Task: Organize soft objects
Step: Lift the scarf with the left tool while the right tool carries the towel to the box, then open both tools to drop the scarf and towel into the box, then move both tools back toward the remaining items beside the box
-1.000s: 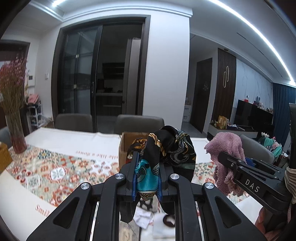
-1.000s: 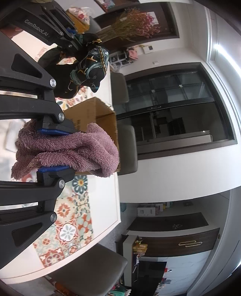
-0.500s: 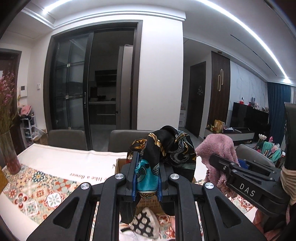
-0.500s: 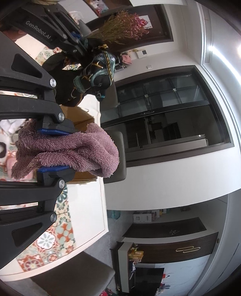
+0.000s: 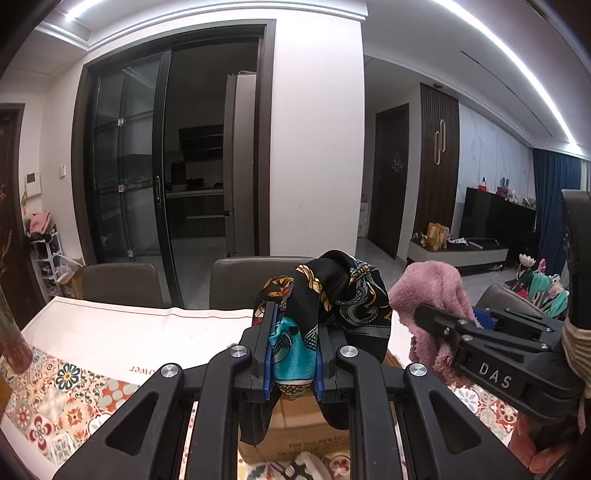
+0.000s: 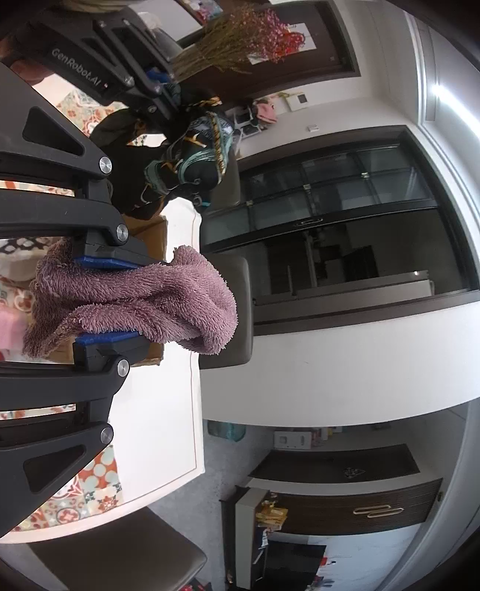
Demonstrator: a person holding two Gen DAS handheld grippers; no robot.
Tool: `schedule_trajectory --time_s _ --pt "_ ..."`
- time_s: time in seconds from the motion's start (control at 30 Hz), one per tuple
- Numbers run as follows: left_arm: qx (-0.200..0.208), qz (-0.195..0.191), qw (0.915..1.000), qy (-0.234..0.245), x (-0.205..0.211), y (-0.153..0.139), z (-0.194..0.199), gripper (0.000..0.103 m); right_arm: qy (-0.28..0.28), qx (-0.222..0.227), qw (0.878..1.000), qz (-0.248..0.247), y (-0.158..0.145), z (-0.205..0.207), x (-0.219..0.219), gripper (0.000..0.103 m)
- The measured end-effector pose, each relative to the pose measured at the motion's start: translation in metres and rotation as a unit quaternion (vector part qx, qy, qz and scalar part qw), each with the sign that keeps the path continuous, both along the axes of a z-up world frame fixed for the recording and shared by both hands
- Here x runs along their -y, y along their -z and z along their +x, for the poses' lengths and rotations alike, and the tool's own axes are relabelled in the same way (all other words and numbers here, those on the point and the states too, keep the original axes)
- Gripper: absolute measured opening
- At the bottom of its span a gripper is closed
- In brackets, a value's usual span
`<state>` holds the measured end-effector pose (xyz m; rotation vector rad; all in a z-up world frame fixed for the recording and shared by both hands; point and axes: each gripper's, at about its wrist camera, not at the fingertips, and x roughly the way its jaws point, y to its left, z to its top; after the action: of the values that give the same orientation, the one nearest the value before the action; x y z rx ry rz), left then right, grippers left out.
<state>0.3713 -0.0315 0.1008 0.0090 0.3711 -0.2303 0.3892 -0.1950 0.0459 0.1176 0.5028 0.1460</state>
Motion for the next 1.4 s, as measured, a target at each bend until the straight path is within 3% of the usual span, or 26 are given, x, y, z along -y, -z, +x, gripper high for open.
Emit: schedule_trajectory --time_s 0.17,0.43,0.6,0.8,0.93,1.03,1.1,1.2,1.4 --pt "-0.025 -0.002 0.9997 0.007 0.003 0.002 0.035 0.017 -0.012 -0.036 0.999 0.006 0.011 0.038 0.0 0.027" --pt "-0.09 -0.01 0.9957 0.02 0.005 0.031 0.087 0.018 -0.024 -0.096 0.995 0.005 0.044 0.081 0.006 0.027" --pt "-0.132 -0.022 0.9906 0.03 0.01 0.049 0.109 0.019 -0.031 -0.135 0.99 0.02 0.068 0.102 0.01 0.027" --pt "-0.172 -0.007 0.9845 0.031 0.011 0.071 0.122 0.02 -0.035 -0.161 0.986 0.014 0.087 0.115 0.009 0.03" --pt "-0.199 -0.002 0.9797 0.028 0.014 0.083 0.129 0.033 -0.038 -0.175 0.984 0.009 0.096 0.127 0.006 0.03" --pt "-0.209 0.007 0.9774 0.031 0.017 0.088 0.13 0.049 -0.045 -0.192 0.98 0.019 0.103 0.132 0.008 0.04" --pt "-0.207 0.014 0.9776 0.033 0.016 0.087 0.13 0.049 -0.04 -0.193 0.98 0.02 0.106 0.132 0.011 0.051" --pt "-0.198 0.03 0.9794 0.023 0.016 0.086 0.126 0.054 -0.032 -0.189 0.981 0.016 0.103 0.13 0.012 0.059" --pt "-0.192 0.059 0.9795 -0.006 0.012 0.083 0.116 0.056 -0.019 -0.186 0.982 -0.001 0.097 0.122 0.012 0.059"
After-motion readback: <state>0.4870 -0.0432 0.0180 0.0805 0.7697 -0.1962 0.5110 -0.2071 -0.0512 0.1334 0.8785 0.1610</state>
